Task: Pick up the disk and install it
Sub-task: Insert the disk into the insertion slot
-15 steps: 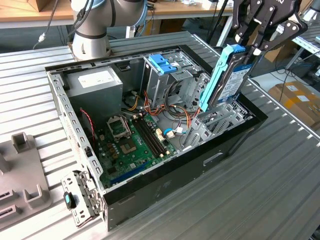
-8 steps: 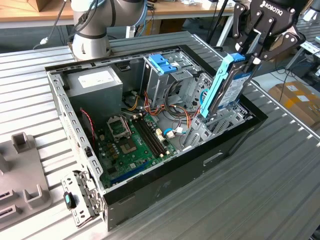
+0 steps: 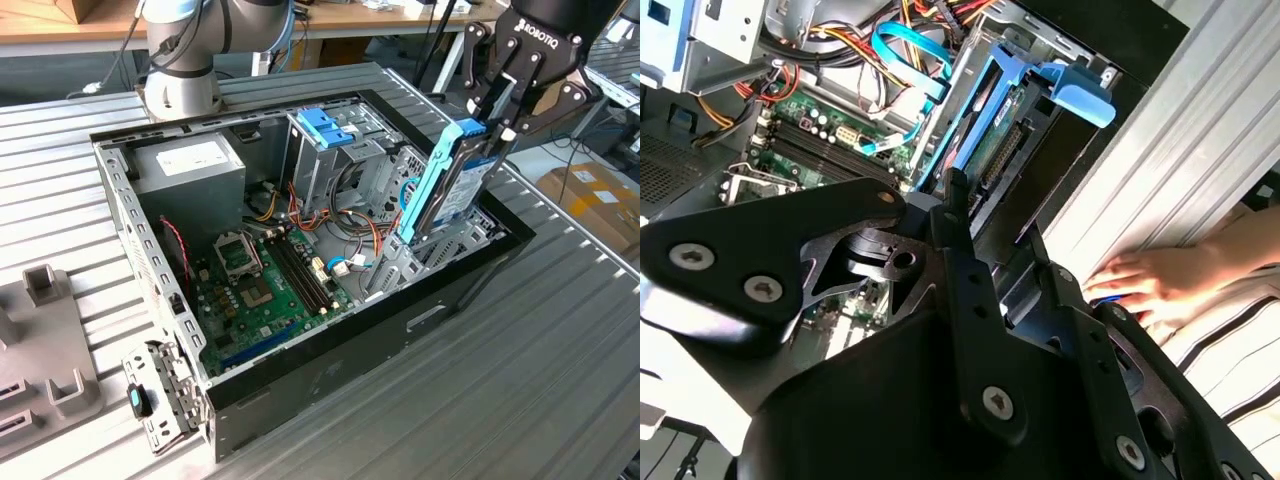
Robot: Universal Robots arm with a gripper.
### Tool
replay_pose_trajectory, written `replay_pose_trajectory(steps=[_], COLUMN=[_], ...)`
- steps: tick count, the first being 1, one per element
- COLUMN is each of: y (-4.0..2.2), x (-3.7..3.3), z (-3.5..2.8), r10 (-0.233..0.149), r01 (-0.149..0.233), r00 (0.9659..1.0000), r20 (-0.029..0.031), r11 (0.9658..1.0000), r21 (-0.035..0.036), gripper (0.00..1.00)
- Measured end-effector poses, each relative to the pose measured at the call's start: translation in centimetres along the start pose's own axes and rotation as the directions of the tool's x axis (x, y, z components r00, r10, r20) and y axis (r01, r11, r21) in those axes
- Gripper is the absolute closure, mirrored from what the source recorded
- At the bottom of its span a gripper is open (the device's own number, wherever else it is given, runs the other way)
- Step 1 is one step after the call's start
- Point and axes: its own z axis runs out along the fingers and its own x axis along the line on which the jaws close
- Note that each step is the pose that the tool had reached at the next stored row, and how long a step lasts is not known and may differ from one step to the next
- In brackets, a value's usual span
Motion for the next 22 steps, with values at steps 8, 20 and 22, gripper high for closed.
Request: replay_pose_trajectory(steps=[8, 20, 22], y=[0.03, 0.1, 0.1], x=[-0.03, -0.05, -0.03], z=[1.56, 4.72, 5.16], r10=[0.0, 0.0, 0.0], r01=[0.0, 0.0, 0.0], r00=[1.0, 1.0, 1.0], r20=[0.0, 0.0, -0.0001], r11=[1.0, 1.0, 1.0], r21=[0.0001, 0.0, 0.0001], gripper=[0.65, 0.65, 0.65])
